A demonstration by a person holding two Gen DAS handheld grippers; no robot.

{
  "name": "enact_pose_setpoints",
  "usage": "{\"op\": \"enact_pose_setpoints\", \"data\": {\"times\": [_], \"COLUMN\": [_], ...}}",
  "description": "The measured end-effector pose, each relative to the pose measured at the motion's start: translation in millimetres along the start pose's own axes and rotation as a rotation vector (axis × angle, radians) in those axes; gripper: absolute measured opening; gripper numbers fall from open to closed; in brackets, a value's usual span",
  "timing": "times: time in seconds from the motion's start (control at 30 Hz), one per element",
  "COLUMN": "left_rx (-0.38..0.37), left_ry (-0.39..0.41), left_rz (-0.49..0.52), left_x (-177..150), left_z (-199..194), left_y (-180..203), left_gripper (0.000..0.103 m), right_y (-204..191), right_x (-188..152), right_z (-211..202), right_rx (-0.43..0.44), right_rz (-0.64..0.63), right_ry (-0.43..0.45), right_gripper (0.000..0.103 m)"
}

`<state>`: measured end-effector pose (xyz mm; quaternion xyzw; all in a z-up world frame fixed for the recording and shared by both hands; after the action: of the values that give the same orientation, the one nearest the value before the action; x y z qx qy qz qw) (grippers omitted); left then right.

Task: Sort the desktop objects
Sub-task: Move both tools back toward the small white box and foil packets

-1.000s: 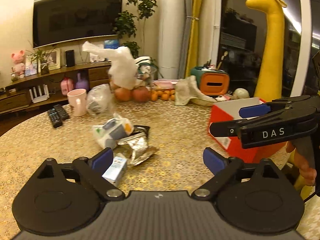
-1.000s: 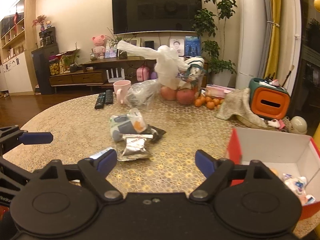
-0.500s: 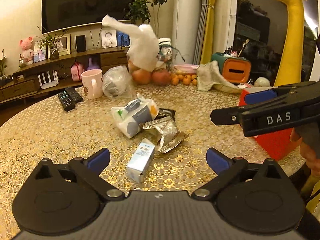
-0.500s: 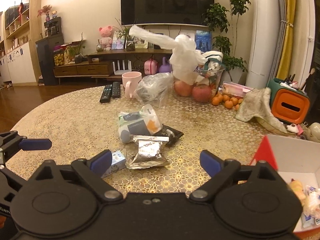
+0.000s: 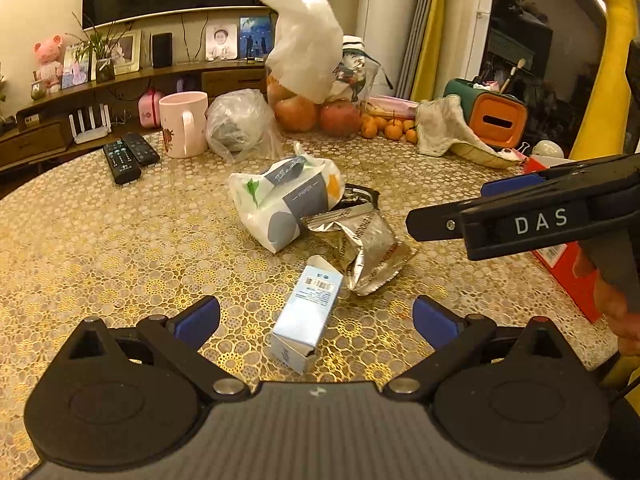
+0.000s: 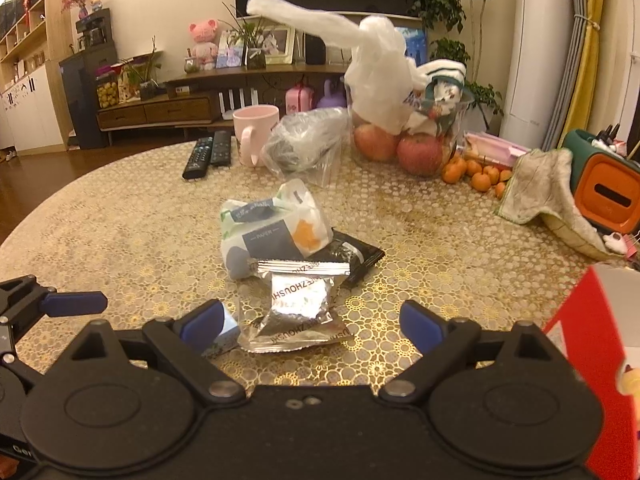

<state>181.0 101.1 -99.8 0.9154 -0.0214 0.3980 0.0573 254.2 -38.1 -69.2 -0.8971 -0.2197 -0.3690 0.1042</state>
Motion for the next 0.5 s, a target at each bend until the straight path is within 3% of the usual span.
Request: {"op": "enact_pose_setpoints", "data": {"times": [0.5], "left_rx": [0.007], "left_ry": [-0.019], "left_rz": [0.051], "left_x": [-4.5], "left_z": [42.7], "left_y": [-2.8], "left_gripper": [0.103], "right_y": [-3.2], "right_x": [0.8], "right_z": [68.0], "right_rx": [-0.001], "right_rz": [0.009], "right_ry": [-0.067], "right_gripper": [0.095]}}
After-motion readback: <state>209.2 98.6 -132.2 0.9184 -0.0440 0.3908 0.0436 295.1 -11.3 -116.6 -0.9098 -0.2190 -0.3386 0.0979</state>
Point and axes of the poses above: each gripper's, at about its wrist camera, not at the fingertips, and z roughly the way its jaws point, y to its right, x to its top, the point moved 7 cm from there along z, roughly the way its jaws point, and after that the axes turned 4 degrees about -y, right-handed, at the moved point
